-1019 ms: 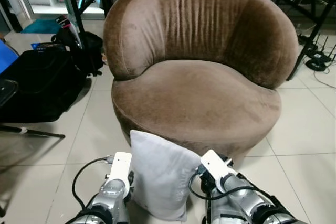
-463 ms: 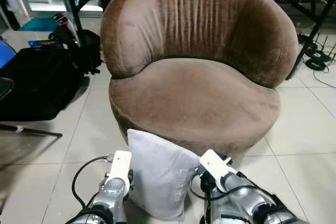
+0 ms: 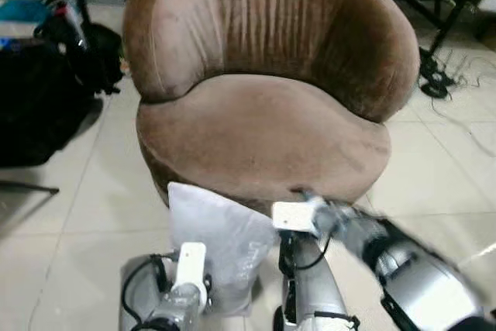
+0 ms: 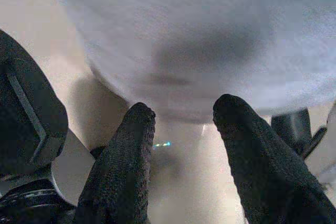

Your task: Move the pillow to the sofa from floor

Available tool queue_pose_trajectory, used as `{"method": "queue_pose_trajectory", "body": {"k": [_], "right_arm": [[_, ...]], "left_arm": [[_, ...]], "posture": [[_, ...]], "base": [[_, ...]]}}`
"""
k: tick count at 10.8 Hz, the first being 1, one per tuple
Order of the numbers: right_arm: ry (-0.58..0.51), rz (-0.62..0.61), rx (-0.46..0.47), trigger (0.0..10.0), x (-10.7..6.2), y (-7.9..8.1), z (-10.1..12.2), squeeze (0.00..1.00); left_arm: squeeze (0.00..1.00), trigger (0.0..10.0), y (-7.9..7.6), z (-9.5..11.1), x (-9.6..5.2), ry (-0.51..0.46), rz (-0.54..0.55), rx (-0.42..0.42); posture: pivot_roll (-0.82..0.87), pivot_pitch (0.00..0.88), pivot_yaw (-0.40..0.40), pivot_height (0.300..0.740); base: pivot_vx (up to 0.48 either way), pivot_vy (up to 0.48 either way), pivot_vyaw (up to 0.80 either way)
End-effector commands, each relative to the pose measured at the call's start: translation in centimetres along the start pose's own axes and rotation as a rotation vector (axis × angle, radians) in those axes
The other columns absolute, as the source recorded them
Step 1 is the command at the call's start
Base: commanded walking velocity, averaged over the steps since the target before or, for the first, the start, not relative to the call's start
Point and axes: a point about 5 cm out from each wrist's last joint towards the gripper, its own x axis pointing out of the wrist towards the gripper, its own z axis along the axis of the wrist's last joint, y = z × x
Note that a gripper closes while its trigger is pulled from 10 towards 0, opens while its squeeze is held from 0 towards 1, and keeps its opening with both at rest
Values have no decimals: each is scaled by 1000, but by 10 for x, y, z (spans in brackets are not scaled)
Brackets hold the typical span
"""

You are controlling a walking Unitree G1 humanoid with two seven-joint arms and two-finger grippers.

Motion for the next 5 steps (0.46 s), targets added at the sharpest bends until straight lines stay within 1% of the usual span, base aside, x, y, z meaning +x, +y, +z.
{"method": "queue_pose_trajectory", "body": {"k": [1,2,3,4,5], "right_arm": [[13,41,-162,10000,-1,3,-4,0],[8,58,-255,10000,-1,4,-2,0],[-5,89,-411,10000,-1,6,0,0],[-11,110,-534,10000,-2,6,-2,0],[-2,117,-646,10000,-4,2,-7,0]], "left_arm": [[0,10000,2,-19,-2,64,22,-47],[0,10000,1,-19,-2,64,25,-62],[0,10000,-5,-21,-2,65,25,-78],[0,10000,-12,-23,-3,65,23,-101],[0,10000,-18,-25,-4,66,22,-133]], "posture": [[-30,0,-169,463],[-20,0,-197,463],[-25,0,-226,463],[-44,0,-266,463],[-67,43,-304,463]], "base": [[0,0,0],[0,0,0],[0,0,0],[0,0,0],[0,0,0]]}}
